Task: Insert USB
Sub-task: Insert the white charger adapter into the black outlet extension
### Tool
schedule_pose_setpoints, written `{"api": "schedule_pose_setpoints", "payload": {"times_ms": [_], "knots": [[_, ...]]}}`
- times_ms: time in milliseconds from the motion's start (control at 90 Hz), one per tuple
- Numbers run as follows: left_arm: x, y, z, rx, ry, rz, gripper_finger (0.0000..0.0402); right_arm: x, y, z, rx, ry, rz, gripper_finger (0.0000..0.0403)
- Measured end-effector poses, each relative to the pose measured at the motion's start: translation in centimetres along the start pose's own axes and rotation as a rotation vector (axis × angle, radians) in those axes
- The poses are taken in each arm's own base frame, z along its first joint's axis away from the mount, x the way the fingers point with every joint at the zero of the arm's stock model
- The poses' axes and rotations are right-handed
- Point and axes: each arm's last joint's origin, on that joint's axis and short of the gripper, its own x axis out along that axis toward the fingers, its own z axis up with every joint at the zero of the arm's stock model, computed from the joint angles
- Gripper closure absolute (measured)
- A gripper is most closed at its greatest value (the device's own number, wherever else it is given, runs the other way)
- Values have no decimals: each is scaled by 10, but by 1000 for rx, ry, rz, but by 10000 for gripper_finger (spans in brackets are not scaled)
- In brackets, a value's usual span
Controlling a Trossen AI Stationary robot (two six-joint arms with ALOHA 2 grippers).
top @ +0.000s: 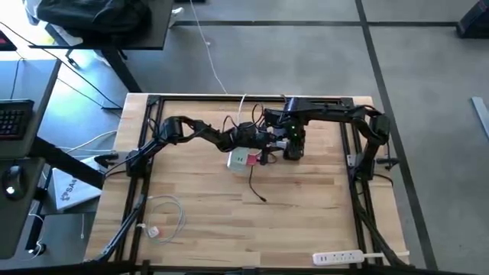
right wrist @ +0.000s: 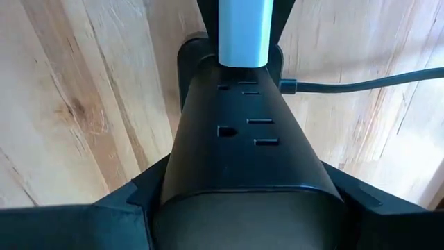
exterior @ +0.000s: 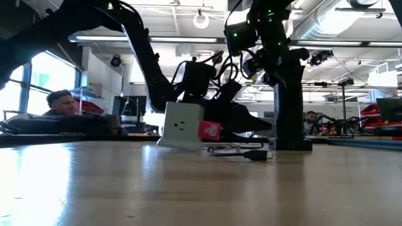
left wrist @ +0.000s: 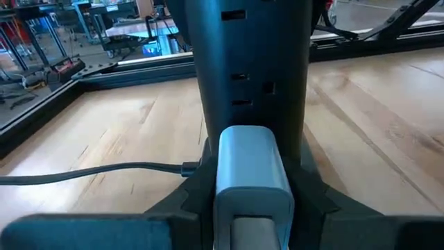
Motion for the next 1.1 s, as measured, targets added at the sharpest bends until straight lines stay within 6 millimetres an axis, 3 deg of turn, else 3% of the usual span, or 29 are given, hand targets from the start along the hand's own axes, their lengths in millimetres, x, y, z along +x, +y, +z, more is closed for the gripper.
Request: {"api": "schedule_pose_setpoints", "payload": {"times_ms": [667, 944, 1100], "knots": [[-8, 15, 18, -45, 12, -39, 309, -3, 0, -2, 9, -6, -6, 177], [15, 15, 15, -1, -14, -46, 309, -2, 0, -6, 14, 39, -4, 177], [18, 14, 17, 11, -17, -46, 309, -2, 1, -7, 11, 53, -6, 177]]}}
